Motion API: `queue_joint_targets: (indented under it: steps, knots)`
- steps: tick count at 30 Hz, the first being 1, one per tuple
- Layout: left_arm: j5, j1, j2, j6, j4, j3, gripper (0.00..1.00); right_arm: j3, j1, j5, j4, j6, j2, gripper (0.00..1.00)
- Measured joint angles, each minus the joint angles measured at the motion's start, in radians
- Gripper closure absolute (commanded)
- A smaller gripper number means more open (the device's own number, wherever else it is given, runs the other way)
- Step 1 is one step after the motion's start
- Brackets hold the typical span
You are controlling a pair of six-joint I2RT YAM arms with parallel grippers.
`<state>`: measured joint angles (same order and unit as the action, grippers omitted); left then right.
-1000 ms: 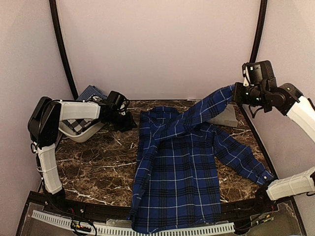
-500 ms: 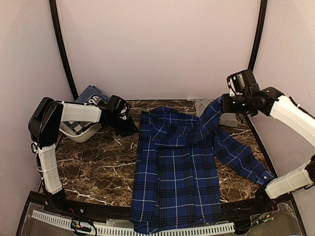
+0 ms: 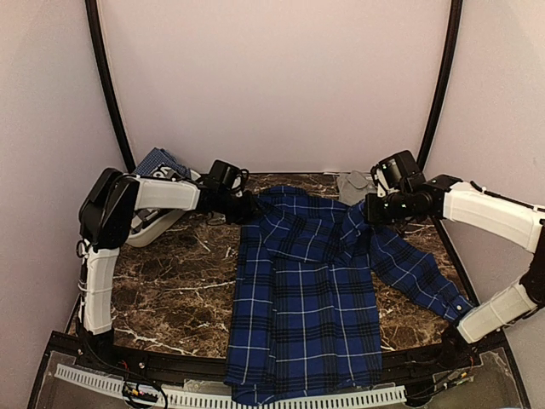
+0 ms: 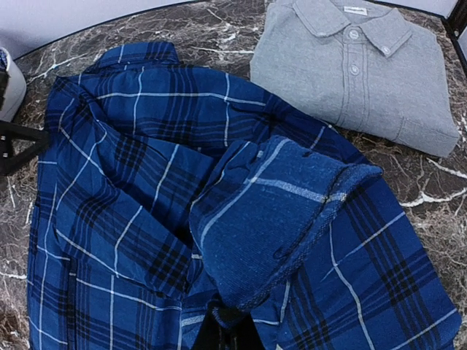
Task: Fold and stack the long sleeve shirts
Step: Move the 1/3-folded shirt to the center of the board.
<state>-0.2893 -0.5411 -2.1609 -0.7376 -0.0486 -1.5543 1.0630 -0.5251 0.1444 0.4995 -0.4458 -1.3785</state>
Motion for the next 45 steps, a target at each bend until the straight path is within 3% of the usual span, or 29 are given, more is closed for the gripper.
queue_joint_targets:
  steps: [11,24,35,40,45]
  knots:
    - [0.022,0.002,-0.267,-0.05,-0.024,-0.29,0.71,0.031,-0.027,-0.04,-0.045,0.025,-0.02,1.0]
    - [0.016,0.117,-0.562,-0.053,-0.198,-0.821,0.7,0.163,-0.031,-0.035,-0.065,0.092,-0.116,1.0]
    - [-0.029,0.142,-0.527,-0.006,-0.258,-0.834,0.55,0.241,-0.123,-0.067,-0.091,0.172,-0.172,1.0]
    - [-0.051,0.142,-0.403,0.027,-0.285,-0.768,0.58,0.254,-0.23,-0.08,-0.103,0.214,-0.209,1.0]
    - [-0.08,0.142,-0.192,0.059,-0.259,-0.587,0.66,0.266,-0.359,-0.075,-0.115,0.245,-0.243,1.0]
